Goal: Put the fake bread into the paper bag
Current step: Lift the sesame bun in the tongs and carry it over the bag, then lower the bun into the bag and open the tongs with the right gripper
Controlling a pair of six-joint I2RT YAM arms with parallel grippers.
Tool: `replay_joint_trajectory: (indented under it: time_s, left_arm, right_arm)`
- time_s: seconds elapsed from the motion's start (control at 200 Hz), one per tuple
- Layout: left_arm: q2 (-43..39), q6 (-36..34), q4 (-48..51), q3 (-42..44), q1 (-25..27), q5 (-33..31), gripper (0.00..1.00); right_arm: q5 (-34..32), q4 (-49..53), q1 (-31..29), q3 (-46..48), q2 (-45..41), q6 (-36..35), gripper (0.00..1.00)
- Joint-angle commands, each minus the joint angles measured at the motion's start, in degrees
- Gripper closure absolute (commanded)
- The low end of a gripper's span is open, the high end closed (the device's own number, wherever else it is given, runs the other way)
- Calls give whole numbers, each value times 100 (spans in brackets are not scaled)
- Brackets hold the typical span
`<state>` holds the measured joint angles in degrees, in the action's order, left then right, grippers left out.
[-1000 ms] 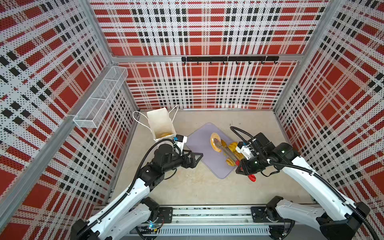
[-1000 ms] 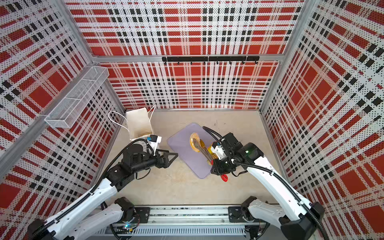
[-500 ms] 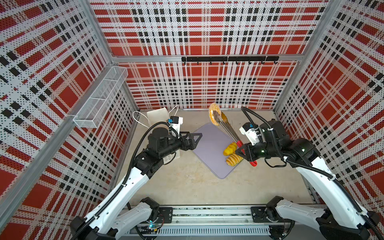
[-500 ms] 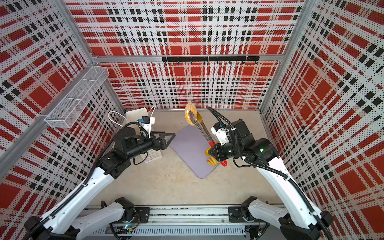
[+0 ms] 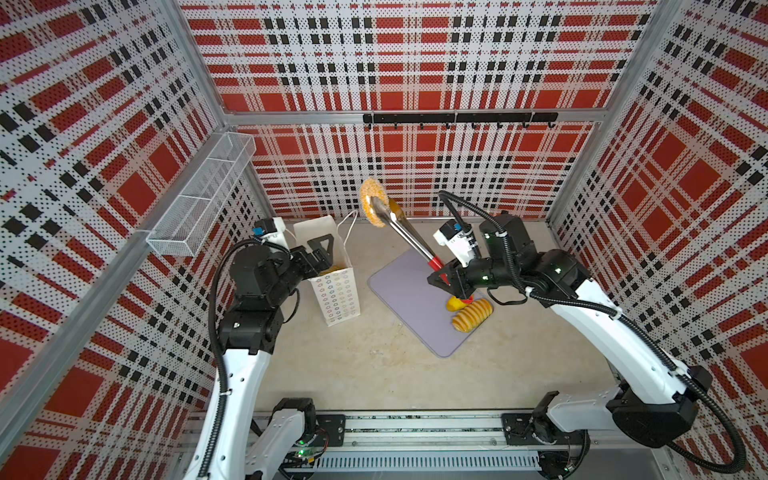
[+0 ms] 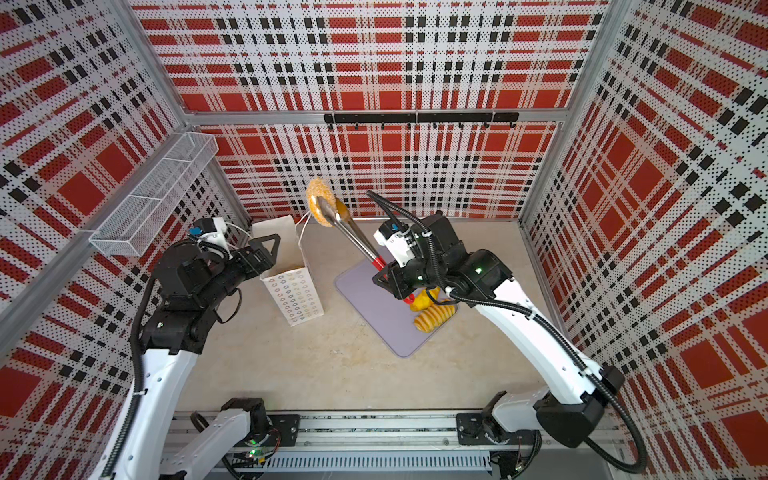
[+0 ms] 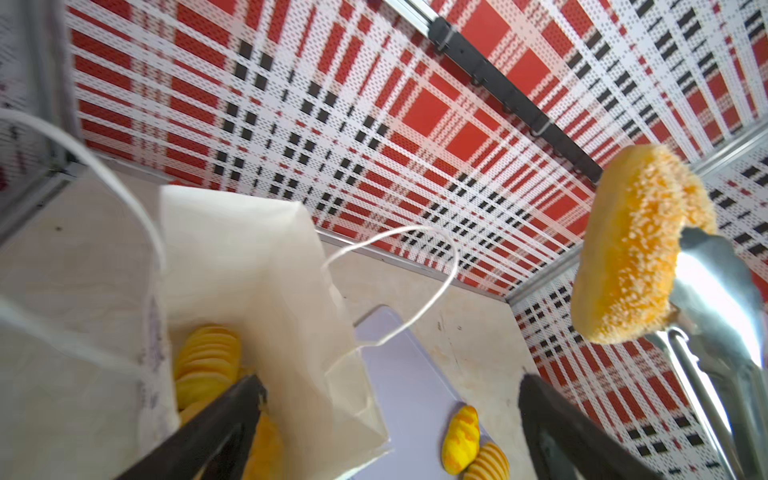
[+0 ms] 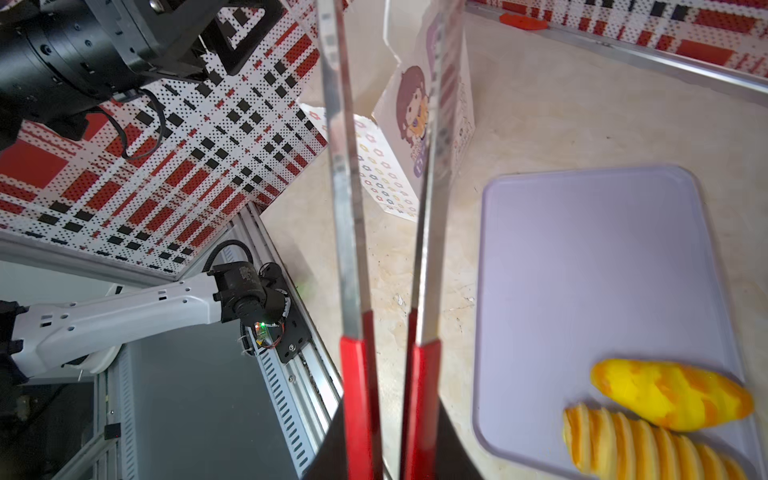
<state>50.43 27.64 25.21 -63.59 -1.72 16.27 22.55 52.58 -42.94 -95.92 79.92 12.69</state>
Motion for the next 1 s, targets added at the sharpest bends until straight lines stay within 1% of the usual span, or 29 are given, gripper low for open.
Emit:
replay_joint_trajectory:
  time_s: [0.0, 0.08, 0.135, 0.18, 0.266, 0.391, 0.461, 0.591, 0.997]
  left_arm:
    - [-126, -354, 611, -250, -553, 192, 1]
    - [-164, -492, 778, -238, -1023, 298, 2]
    - [-177, -529, 835, -204, -1076, 55, 3]
    - [-191, -521, 791, -111, -1185, 92, 3]
    - [-215, -423, 552, 182, -1556, 455, 3]
    - [-227, -239, 205, 651, -2209, 1240, 7]
    - [-264, -212, 70, 821, -2446, 1496, 8]
    - [-271, -252, 22, 971, -2472, 1561, 9]
    - [-319, -180, -142, 1070, -2472, 1681, 8]
  right_arm:
    - [-28, -472, -335, -430, 394, -256, 85]
    - [-67, -494, -537, -666, 776, -265, 84]
    - [-172, -442, -662, -844, 1029, -284, 84]
    - [-391, -314, -772, -1018, 1255, -365, 85]
    - [-672, -40, -891, -1336, 1655, -438, 84]
    - [-803, 72, -926, -1514, 1966, -316, 83]
    - [-850, 165, -935, -1566, 2087, -284, 81]
    - [-1110, 398, -1045, -1660, 2271, -328, 79]
    - [-971, 470, -1085, -1709, 2402, -288, 72]
